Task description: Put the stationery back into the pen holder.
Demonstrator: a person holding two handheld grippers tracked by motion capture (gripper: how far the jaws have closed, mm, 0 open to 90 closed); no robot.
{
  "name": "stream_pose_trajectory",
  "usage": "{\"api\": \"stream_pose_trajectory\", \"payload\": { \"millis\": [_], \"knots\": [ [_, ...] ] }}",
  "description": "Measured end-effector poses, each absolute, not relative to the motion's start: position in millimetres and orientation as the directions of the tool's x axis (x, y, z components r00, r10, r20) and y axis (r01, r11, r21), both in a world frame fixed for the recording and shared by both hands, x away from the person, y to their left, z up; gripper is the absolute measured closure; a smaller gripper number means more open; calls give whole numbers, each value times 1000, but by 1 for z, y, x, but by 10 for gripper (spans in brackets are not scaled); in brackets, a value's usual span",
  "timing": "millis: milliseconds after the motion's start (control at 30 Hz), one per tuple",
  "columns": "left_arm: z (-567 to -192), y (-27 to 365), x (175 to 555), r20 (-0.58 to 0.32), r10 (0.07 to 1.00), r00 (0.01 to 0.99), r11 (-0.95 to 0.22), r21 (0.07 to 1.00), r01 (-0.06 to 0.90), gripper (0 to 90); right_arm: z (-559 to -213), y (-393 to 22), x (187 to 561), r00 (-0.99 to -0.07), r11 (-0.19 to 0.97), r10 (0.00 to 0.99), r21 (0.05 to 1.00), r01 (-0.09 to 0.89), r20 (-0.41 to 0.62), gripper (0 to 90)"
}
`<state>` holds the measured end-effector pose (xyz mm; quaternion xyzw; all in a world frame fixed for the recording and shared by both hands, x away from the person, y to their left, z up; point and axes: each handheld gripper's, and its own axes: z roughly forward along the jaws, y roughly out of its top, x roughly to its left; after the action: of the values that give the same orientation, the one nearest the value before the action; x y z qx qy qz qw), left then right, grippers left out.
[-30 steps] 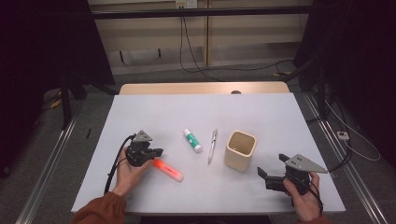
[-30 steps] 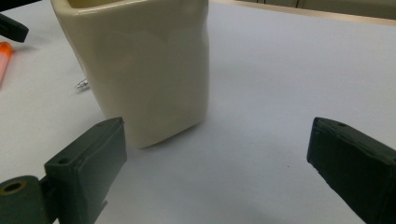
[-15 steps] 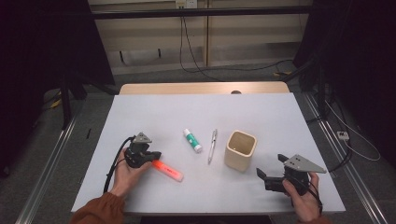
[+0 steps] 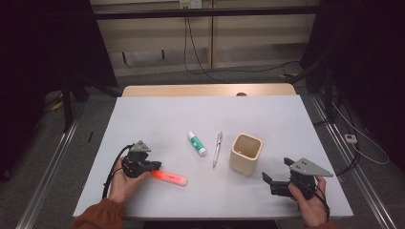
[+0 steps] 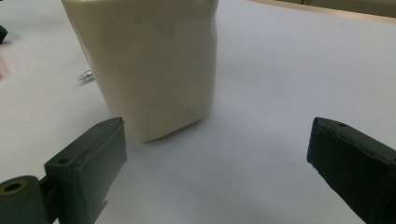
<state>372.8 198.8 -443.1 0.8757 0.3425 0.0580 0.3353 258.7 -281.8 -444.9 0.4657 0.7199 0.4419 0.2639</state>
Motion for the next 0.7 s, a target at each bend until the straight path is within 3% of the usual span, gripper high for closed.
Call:
{"api": "stream_pose_trajectory", "payload": {
  "millis": [700],
  "knots": [
    [-440, 202, 345, -156, 590, 792, -572, 612, 546, 875, -445, -281, 259, -430, 181, 903, 880, 439, 29, 46]
  ]
}}
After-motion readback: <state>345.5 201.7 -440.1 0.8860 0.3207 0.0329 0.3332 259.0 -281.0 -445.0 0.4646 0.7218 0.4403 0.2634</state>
